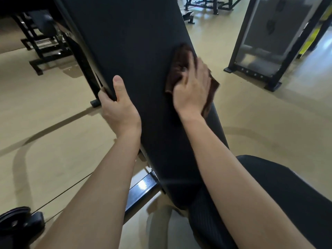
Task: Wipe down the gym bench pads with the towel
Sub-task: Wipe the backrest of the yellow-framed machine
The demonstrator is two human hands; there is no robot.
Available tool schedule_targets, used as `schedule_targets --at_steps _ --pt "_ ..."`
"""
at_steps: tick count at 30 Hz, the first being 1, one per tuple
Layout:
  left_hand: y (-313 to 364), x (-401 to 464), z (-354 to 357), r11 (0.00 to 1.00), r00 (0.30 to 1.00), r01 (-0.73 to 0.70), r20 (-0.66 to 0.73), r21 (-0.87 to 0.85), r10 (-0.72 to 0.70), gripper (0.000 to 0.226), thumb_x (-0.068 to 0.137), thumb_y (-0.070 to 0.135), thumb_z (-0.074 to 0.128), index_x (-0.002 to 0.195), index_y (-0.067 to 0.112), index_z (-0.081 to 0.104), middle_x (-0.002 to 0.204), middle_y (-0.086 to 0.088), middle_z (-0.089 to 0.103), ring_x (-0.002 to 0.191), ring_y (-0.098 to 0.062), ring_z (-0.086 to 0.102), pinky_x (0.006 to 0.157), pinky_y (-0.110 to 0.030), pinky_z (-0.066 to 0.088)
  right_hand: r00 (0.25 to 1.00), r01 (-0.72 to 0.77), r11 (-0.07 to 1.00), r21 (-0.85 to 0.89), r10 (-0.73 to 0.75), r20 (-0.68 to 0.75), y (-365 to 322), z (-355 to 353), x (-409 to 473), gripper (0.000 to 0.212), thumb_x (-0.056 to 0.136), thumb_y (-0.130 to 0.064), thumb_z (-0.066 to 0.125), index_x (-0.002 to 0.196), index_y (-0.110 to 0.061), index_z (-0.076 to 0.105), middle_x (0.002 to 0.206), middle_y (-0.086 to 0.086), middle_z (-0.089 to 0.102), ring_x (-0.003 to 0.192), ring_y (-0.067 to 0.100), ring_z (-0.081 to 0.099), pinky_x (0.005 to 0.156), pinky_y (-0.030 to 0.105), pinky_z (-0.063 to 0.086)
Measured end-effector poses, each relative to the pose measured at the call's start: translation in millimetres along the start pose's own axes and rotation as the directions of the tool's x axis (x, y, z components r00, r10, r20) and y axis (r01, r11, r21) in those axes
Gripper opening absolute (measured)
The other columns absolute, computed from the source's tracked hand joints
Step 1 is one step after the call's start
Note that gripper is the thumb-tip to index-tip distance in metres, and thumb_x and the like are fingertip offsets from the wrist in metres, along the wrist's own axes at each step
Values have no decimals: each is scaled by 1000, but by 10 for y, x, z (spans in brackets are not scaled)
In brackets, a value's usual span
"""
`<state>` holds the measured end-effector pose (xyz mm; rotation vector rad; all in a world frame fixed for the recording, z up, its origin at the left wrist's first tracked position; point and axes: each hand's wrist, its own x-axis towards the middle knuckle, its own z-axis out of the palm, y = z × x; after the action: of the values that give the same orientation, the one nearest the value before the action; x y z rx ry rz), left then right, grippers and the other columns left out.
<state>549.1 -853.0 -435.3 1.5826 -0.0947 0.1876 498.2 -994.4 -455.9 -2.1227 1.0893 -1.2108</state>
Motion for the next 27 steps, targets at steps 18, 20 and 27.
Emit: schedule_targets --at_steps 18,20,27 --pt "-11 21 1 1000 1000 5 -2 1 -5 55 93 72 43 100 20 60 94 9 68 94 -19 67 90 -47 56 954 -274 954 121 286 -87 -49 19 -421 50 112 -36 31 161 -34 33 173 2 20 160 23 15 132 47 11" --pt "-1 18 -15 1000 1000 5 6 10 -5 57 93 72 42 105 19 61 97 9 69 97 -19 67 92 -46 56 944 -296 938 182 317 -96 175 -21 -672 51 110 -38 29 161 -39 32 172 -2 25 159 22 21 132 45 15" --pt "86 8 -104 999 989 53 139 -12 -50 53 101 63 45 121 15 57 106 10 64 98 -7 60 93 -31 48 916 -371 889 268 398 -54 11 -38 -1540 57 104 -33 31 160 -30 38 172 1 24 159 21 20 131 50 15"
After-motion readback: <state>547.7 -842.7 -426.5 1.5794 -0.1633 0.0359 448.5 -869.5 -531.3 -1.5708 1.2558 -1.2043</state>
